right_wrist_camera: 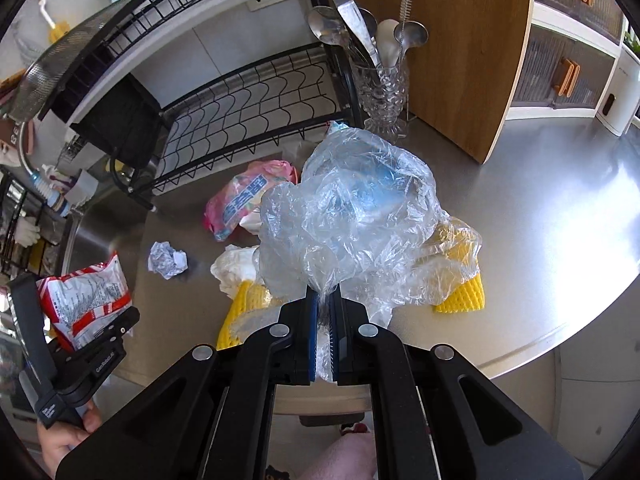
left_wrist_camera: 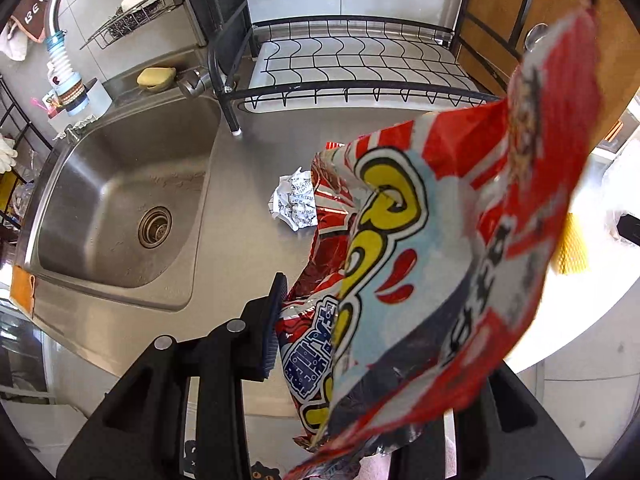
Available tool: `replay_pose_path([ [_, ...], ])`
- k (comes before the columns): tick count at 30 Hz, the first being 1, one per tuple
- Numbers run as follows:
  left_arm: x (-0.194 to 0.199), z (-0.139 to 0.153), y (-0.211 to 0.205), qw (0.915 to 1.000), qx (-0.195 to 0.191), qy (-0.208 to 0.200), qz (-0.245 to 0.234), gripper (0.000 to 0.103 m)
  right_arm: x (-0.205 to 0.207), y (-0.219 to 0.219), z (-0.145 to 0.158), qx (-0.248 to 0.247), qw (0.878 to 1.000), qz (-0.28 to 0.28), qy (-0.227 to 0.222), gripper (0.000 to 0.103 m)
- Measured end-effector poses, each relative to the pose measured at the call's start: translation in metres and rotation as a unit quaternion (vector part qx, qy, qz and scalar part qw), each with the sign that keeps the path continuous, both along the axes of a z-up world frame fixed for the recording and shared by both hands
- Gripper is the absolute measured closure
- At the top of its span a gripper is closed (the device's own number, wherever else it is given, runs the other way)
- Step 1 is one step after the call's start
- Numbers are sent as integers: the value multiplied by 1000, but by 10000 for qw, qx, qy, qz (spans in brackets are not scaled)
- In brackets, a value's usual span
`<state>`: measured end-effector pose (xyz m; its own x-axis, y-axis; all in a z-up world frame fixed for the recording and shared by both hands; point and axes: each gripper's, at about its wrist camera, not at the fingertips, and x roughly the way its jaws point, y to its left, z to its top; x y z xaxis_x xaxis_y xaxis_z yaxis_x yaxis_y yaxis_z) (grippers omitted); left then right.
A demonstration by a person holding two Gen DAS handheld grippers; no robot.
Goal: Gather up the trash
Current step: 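Carry wrapper and plastic bag down over the floor bin with both tools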
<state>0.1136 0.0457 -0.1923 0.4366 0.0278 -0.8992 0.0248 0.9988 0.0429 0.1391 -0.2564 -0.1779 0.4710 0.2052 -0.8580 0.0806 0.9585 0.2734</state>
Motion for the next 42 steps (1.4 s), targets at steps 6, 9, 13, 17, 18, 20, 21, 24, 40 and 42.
replay_pose_path([
  [6,-33,13,0,9999,-32,-138,69,72,-42,8,18,113,9991,311,-264,97],
  [9,-57,17,-3,9997,-62,-198,138,72,-68,12,18,191,9978,482,-401,97],
  [13,-97,15,-10,9995,-79,-227,221,72,-104,23,8,194,9959,769,-444,97],
  [17,-139,1,-18,9995,-105,-131,279,72,-135,31,-12,248,9939,1046,-264,97],
  [18,-149,-5,-20,9995,-130,-87,280,72,-142,33,-18,237,9934,1099,-231,97],
  [20,-165,-20,-22,9995,-158,28,261,71,-153,36,-34,244,9927,1173,-124,97],
  [21,-171,-30,-23,9995,-170,89,246,71,-158,37,-43,272,9925,1194,-58,97],
  [24,-183,-66,-24,9989,-305,298,194,71,-167,42,-74,289,9921,1215,153,97],
  [40,-166,-277,-24,9898,-865,1099,-265,71,-153,96,-279,382,9868,1256,944,97],
  [42,-161,-301,-22,9877,-962,1201,-263,71,-147,98,-309,477,9860,1137,1120,96],
])
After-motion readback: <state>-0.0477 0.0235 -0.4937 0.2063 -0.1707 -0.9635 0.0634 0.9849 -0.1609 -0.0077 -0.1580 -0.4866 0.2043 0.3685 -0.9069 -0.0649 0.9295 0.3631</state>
